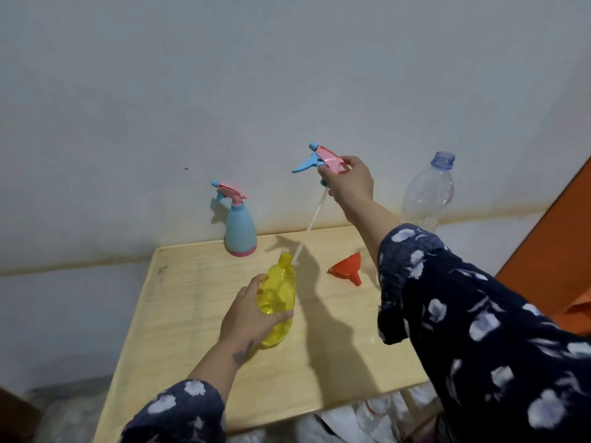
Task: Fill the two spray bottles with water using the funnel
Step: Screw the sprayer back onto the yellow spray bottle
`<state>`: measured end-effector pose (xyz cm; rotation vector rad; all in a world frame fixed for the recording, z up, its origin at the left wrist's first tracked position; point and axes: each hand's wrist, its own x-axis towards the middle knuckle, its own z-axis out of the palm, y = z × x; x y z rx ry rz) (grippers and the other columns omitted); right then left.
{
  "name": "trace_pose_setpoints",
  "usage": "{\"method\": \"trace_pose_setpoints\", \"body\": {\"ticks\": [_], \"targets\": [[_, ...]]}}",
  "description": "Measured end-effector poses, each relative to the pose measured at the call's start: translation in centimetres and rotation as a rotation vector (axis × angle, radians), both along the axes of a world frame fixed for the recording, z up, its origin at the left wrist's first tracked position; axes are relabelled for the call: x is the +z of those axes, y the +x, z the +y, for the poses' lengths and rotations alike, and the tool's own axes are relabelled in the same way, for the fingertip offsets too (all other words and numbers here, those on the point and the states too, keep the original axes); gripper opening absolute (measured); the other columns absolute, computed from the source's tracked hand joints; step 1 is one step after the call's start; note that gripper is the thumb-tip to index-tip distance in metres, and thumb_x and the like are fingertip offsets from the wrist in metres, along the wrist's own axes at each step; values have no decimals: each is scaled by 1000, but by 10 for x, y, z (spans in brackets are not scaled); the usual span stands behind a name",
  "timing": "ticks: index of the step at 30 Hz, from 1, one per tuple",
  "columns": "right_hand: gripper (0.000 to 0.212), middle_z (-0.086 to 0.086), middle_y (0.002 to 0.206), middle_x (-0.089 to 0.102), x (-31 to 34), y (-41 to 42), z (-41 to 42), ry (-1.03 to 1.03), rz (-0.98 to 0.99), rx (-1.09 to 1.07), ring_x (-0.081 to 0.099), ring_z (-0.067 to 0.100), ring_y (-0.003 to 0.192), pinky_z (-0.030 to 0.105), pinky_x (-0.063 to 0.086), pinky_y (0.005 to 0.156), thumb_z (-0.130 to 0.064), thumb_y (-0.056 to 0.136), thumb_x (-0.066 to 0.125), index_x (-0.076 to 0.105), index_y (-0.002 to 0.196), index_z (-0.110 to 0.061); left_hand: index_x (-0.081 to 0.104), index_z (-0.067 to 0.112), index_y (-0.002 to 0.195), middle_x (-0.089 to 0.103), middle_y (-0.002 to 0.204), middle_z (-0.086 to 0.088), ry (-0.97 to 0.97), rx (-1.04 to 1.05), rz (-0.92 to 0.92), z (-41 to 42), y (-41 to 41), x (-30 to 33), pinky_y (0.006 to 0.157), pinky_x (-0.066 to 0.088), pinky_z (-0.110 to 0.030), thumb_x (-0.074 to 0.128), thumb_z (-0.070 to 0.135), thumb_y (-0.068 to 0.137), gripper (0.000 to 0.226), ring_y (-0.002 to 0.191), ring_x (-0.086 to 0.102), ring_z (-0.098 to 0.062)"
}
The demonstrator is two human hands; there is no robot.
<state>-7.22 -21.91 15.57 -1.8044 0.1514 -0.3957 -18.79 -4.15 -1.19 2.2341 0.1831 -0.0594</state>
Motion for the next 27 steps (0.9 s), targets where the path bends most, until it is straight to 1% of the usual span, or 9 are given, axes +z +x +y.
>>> {"method": "trace_pose_setpoints", "body": {"ticks": [2,4,7,9,13,15,18,22,27], "targets": [[45,1,112,65,5,4,3,-30,-47,-44,69,15,86,40,56,84,-30,82,69,52,122,-18,32,43,141,47,133,8,3,-11,-7,0,-1,1,90,46,-32,83,50,65,92,119,51,-17],[45,1,113,64,8,7,4,-64,-82,-67,67,19,93,38,54,85,-32,82,68,52,122,-19,31,45,141,47,133,10,6,-17,-9,0,-2,2,89,46,-31,82,52,64,92,119,51,-16],[45,1,110,63,9,9,6,-121,-116,-72,62,17,91,28,47,75,-33,85,66,50,125,-20,32,47,139,48,133,12,-15,-22,-16,0,0,4,91,49,-35,82,54,62,92,117,52,-15],[45,1,106,62,7,8,8,-141,-131,-74,57,15,85,25,41,71,-33,86,65,50,126,-20,33,49,137,49,131,12,-12,-24,-25,-1,2,6,90,50,-37,82,56,60,92,115,53,-14],[45,1,98,61,-6,5,15,-133,-130,-46,55,14,79,20,38,59,-33,85,67,49,124,-20,30,48,139,49,130,13,3,-26,-26,-5,8,15,88,51,-38,80,59,61,93,115,53,-14],[45,0,93,59,-15,-1,19,-119,-117,-11,53,12,74,17,38,57,-32,84,69,49,123,-21,31,49,138,50,127,13,5,-29,-35,-8,14,21,87,52,-39,79,62,60,93,113,54,-14],[44,0,86,59,-30,-9,25,-90,-90,35,54,12,73,23,43,61,-31,82,71,50,120,-23,32,50,137,53,125,12,-2,-33,-56,-15,23,34,86,53,-41,78,65,59,92,110,56,-16],[41,6,89,68,-43,-16,31,4,-62,72,65,19,83,34,51,73,-33,79,74,50,112,-30,32,44,139,51,133,10,-5,-33,-72,-26,37,51,89,50,-42,76,65,61,92,117,53,-19],[35,4,92,68,-39,-21,27,100,-34,145,67,17,84,34,53,75,-30,84,69,49,113,-30,35,43,136,51,124,10,-49,-53,-92,-33,45,65,91,50,-43,76,63,64,86,113,51,-17]]}}
